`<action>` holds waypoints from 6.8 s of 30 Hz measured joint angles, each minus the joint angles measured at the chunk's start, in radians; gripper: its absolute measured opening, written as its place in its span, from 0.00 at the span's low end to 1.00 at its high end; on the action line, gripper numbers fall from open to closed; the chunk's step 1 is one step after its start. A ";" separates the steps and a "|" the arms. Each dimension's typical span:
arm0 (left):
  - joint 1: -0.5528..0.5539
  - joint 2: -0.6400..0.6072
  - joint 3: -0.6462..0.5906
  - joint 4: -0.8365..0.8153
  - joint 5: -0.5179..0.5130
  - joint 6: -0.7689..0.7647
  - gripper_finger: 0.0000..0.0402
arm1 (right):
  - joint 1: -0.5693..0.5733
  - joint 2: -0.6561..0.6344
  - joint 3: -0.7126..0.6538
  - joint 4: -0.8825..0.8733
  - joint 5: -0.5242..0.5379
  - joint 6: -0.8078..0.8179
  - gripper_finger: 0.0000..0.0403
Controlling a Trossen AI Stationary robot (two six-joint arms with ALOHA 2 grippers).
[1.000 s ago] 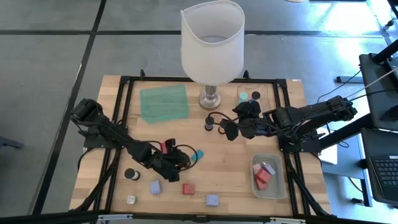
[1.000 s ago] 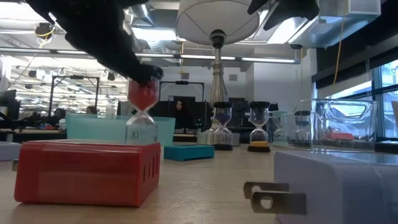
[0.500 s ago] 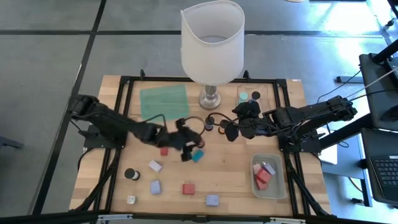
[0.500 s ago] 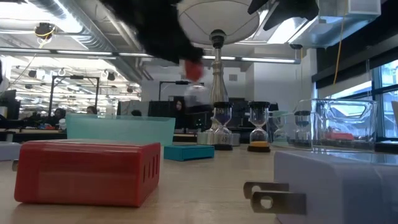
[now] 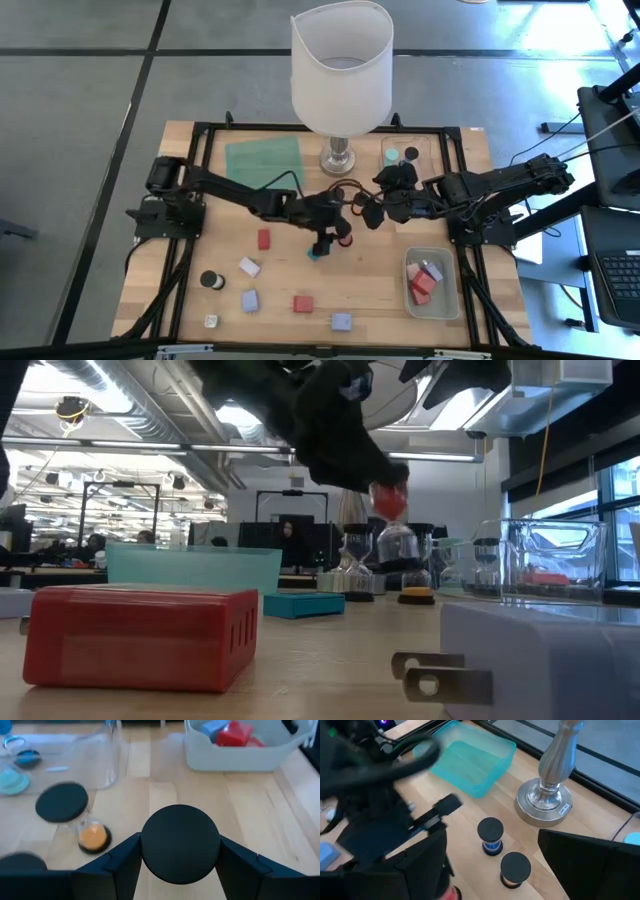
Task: Pick & Place Office items
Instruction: Move the red hourglass to the center of the table, then put the red digital timer into the blue bin
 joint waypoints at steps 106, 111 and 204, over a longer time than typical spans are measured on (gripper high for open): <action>-0.307 -0.465 -0.141 -1.180 -0.181 -1.712 0.68 | -0.068 0.000 0.000 0.058 0.010 -0.162 0.79; -0.307 -0.390 -0.176 -1.062 -0.171 -1.742 0.68 | -0.075 0.000 0.000 0.060 0.010 -0.170 0.79; 0.477 -0.373 -0.183 -0.801 -0.405 -0.881 0.39 | -0.090 0.000 0.000 0.078 -0.047 -0.127 0.79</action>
